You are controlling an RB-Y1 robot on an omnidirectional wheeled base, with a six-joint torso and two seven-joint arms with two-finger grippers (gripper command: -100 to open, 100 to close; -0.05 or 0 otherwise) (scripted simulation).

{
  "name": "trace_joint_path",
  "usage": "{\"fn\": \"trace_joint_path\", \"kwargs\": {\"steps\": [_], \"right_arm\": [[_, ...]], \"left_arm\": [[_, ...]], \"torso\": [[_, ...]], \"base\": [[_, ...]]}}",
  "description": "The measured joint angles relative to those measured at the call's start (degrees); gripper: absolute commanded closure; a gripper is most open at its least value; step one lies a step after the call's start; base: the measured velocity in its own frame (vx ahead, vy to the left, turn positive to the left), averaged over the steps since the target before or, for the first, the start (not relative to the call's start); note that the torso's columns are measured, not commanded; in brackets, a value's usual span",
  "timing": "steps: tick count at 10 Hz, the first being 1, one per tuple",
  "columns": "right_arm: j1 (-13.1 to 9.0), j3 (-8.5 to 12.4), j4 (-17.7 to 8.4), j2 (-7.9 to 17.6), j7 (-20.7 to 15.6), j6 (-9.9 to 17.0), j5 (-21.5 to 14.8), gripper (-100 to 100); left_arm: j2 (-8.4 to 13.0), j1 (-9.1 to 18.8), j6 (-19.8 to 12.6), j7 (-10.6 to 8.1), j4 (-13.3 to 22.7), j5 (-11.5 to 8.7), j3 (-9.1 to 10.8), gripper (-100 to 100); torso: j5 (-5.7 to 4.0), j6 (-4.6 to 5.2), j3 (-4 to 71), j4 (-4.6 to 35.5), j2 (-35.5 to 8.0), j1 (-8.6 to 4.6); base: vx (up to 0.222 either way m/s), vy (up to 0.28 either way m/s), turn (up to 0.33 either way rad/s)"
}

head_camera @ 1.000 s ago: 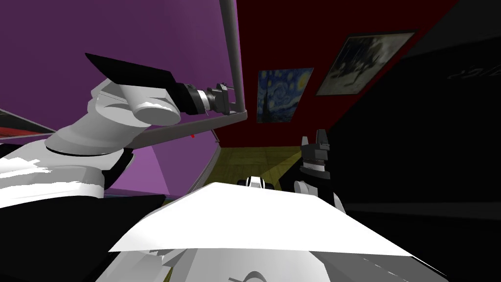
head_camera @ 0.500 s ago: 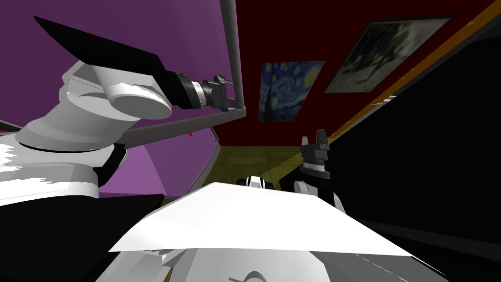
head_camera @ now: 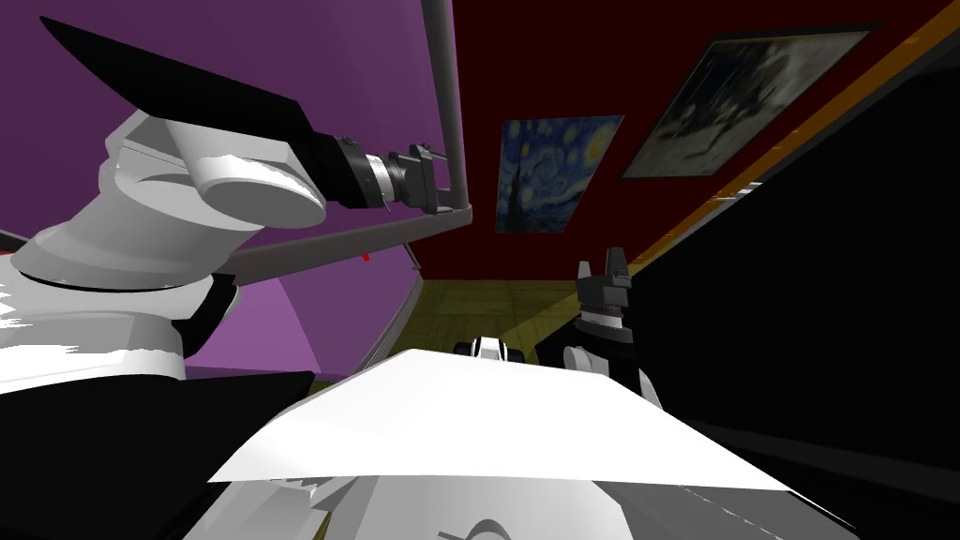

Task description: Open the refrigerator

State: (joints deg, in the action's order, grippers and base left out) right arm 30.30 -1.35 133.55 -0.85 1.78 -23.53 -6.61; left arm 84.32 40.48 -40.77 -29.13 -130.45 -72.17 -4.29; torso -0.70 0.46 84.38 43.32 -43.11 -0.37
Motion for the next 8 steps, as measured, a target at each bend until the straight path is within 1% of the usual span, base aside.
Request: {"fn": "trace_joint_path", "kwargs": {"steps": [1, 2, 3, 5, 8], "right_arm": [[0.0, 0.0, 0.0, 0.0, 0.0, 0.0, 0.0, 0], [0.0, 0.0, 0.0, 0.0, 0.0, 0.0, 0.0, 0], [-0.01, 0.0, 0.0, 0.0, 0.0, 0.0, 0.0, 0], [-0.01, 0.0, 0.0, 0.0, 0.0, 0.0, 0.0, 0], [0.0, 0.0, 0.0, 0.0, 0.0, 0.0, 0.0, 0]], "left_arm": [[-0.01, 0.23, -0.05, 0.18, 0.36, -0.3, -0.14, -100], [0.45, -0.72, 0.3, 0.86, 0.43, -1.07, 0.68, -100], [0.5, -1.06, 0.21, 1.02, 0.41, -1.21, 0.56, 0], [0.46, -1.44, -0.17, 0.98, 0.32, -1.3, 0.09, 0], [0.42, -1.7, -0.41, 0.95, 0.22, -1.39, -0.24, 0]], "torso": [[0.01, 0.02, -0.02, -0.02, -0.01, -0.04], [0.07, -0.1, -0.07, -0.05, -0.03, -0.03], [0.28, -0.27, -0.13, -0.32, 0.09, -0.02], [0.54, -0.43, 0.02, -0.68, 0.47, 0.19], [0.67, -0.47, 0.16, -0.92, 0.74, 0.37]], "base": [[0.001, 0.003, -0.022], [0.005, 0.007, 0.006], [0.0, 0.0, 0.0], [0.0, 0.0, 0.0], [0.0, 0.0, 0.0]]}}
